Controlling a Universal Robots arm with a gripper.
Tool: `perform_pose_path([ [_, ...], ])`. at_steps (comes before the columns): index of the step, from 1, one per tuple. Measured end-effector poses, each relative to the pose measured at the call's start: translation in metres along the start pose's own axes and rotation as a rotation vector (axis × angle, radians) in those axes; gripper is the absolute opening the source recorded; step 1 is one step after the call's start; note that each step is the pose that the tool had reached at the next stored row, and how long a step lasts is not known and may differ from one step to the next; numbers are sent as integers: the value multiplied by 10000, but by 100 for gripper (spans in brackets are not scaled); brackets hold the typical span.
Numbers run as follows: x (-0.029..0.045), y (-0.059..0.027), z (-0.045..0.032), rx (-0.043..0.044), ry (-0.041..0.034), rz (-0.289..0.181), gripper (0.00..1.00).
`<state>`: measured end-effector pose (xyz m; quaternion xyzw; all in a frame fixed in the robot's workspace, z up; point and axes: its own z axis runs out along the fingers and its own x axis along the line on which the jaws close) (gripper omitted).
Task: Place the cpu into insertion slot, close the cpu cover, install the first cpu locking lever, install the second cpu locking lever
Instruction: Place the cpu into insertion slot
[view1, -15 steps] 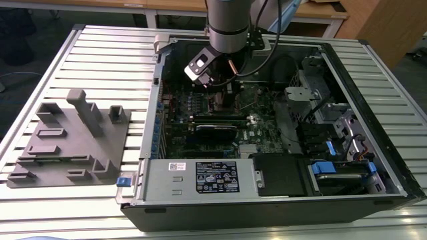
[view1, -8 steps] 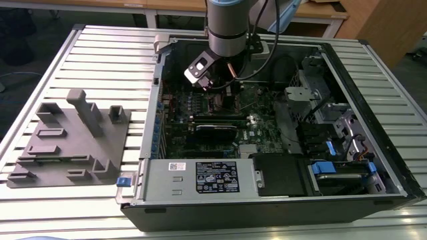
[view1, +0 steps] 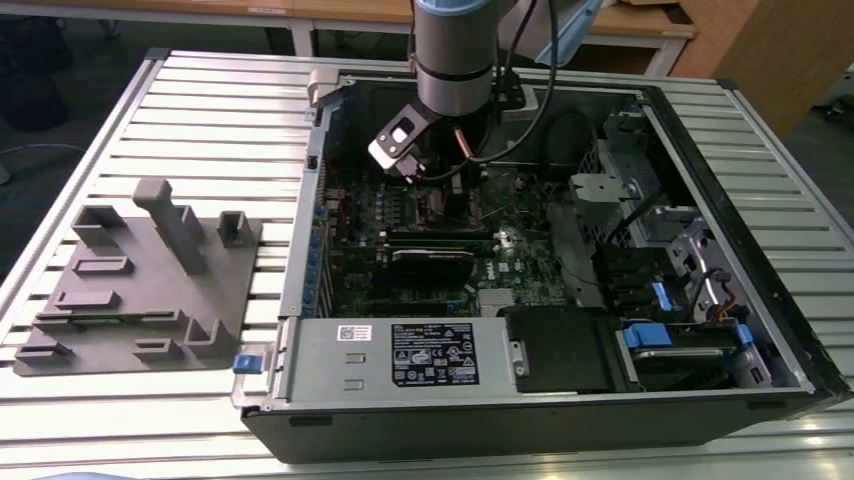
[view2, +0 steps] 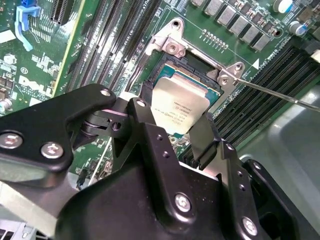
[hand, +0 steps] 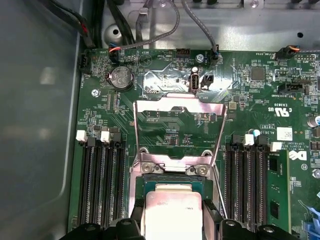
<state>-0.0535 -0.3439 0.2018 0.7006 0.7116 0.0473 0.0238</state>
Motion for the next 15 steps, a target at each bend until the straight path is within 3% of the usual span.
perform_pose_path([
  [8,-1,-5,44,-12,-46,437,54],
  [15,0,-7,52,-15,-28,261,54],
])
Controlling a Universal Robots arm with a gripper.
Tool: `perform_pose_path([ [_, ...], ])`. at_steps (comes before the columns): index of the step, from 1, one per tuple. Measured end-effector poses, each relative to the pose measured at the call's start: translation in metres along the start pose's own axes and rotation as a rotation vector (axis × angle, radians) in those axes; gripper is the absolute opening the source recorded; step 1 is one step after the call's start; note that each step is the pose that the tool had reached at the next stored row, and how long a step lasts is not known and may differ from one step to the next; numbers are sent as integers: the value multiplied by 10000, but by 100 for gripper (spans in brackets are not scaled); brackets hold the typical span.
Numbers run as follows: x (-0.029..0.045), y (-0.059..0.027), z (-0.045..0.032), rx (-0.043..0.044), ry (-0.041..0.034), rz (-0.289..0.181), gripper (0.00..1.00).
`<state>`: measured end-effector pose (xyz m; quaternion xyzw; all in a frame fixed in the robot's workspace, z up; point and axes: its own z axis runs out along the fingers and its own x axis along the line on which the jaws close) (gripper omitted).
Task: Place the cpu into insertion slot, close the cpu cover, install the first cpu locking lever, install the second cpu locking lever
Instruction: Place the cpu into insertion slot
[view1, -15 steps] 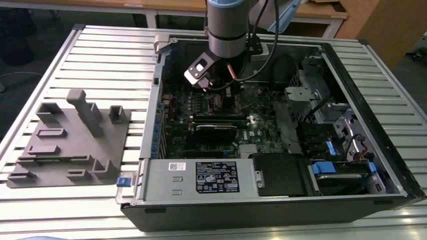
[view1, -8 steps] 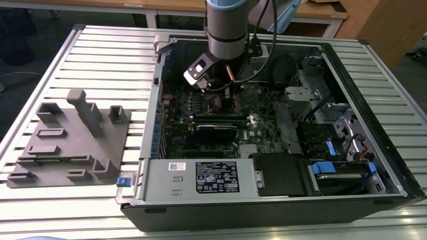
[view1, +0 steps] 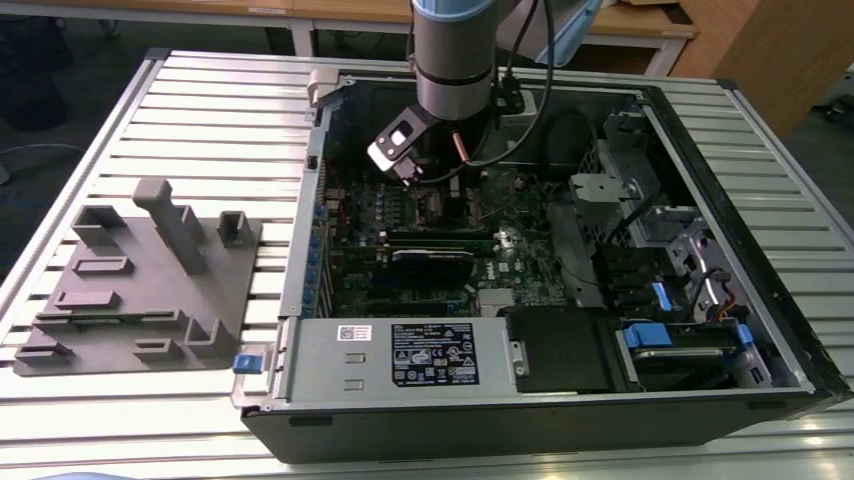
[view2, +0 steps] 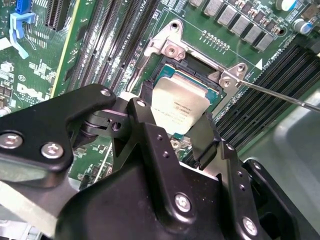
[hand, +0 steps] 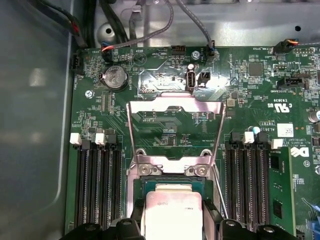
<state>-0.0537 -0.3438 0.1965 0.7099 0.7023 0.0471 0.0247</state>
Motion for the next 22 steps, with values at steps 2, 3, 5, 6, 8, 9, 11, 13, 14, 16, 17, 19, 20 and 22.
perform_pose_path([
  [2,0,0,1,0,3,-21,54],
  [3,-1,-3,3,-1,5,-22,54],
  [5,-1,-5,12,-3,4,-22,54],
  [6,-1,-7,17,-4,3,-21,54],
  [8,-2,-9,22,-7,2,-21,54],
  [9,-2,-9,22,-7,1,-22,54],
  [11,5,-9,24,-8,3,-19,54],
  [13,14,-9,24,-8,3,-21,54],
  [14,19,-9,24,-8,3,-21,54],
  [16,20,-9,24,-7,3,-23,54],
  [17,20,-9,26,-7,2,-22,54],
  [19,20,-10,33,-5,-1,-22,54],
  [20,19,-11,38,-3,-3,-20,54],
  [22,18,-12,45,-3,-5,-13,54],
])
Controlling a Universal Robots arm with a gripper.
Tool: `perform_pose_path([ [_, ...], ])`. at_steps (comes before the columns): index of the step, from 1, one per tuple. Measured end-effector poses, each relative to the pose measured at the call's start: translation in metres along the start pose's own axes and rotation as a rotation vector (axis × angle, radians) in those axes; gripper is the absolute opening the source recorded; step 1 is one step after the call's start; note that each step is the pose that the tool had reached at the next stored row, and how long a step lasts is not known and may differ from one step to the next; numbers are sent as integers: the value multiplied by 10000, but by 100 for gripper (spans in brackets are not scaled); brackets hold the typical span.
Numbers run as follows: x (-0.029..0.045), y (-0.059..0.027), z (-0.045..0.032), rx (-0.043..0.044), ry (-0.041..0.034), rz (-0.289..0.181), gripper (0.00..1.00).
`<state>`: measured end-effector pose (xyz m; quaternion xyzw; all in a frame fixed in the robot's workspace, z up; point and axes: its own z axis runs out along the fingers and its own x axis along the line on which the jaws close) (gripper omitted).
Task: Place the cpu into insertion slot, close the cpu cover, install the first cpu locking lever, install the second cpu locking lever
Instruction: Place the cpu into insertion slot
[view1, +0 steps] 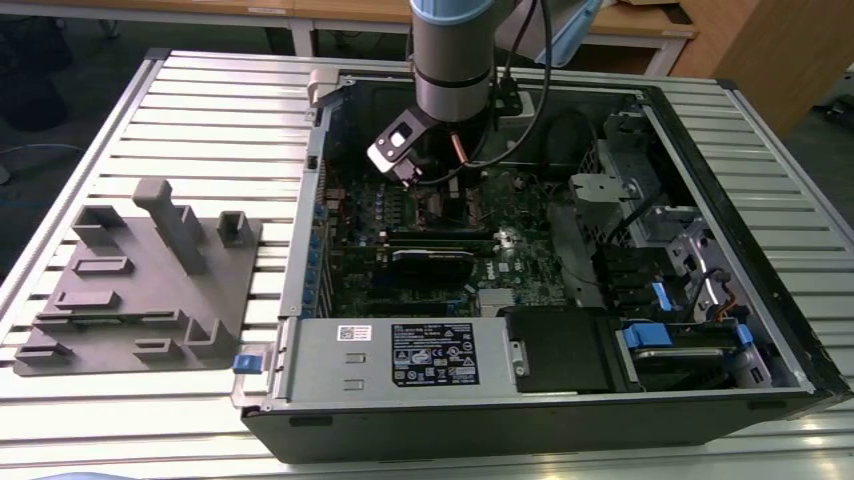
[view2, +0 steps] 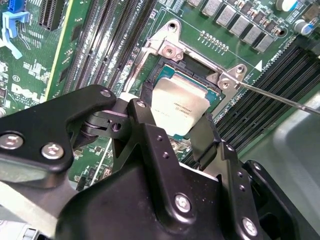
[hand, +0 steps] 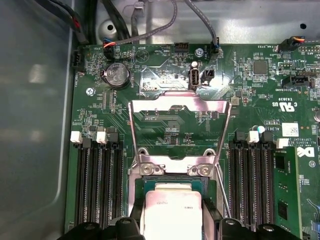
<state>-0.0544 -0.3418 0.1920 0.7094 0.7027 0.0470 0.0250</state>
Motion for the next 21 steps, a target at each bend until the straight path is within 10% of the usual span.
perform_pose_path([
  [21,-13,-10,24,-23,-57,606,54],
])
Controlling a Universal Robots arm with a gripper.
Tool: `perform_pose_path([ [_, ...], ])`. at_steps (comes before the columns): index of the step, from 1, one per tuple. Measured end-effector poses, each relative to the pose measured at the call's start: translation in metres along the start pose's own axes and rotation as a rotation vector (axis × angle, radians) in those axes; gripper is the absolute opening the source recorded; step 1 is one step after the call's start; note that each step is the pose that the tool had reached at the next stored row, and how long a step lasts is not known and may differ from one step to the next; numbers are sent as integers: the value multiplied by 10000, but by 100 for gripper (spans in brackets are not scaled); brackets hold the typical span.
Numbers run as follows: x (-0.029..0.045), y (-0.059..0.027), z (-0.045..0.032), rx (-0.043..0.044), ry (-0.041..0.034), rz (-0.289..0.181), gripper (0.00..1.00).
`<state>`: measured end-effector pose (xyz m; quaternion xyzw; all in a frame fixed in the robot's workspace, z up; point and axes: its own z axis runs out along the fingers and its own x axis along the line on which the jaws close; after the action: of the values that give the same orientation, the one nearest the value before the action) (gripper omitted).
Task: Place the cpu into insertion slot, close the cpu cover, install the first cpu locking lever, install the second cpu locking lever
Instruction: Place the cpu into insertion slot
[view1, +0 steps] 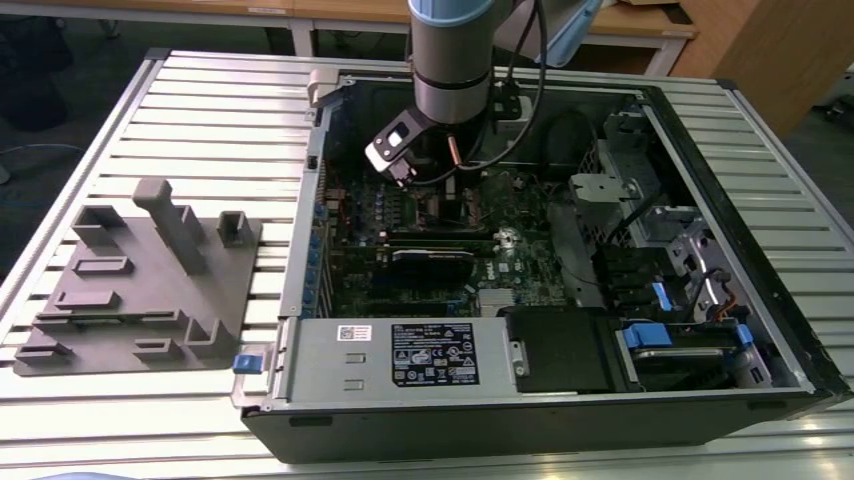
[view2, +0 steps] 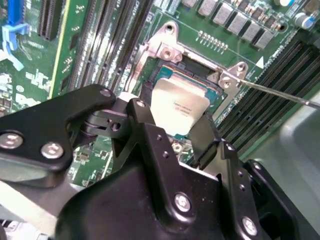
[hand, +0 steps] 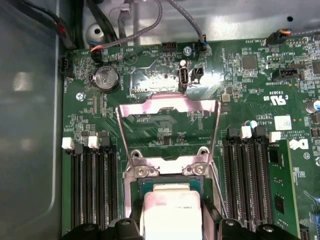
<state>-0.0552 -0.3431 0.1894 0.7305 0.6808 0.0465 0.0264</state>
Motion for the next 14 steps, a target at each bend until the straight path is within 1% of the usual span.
perform_pose_path([
  [9,0,0,1,0,0,1,54],
  [12,3,1,9,-12,19,2,55],
  [13,2,1,8,-9,16,2,60],
  [14,1,0,5,-4,9,1,60],
])
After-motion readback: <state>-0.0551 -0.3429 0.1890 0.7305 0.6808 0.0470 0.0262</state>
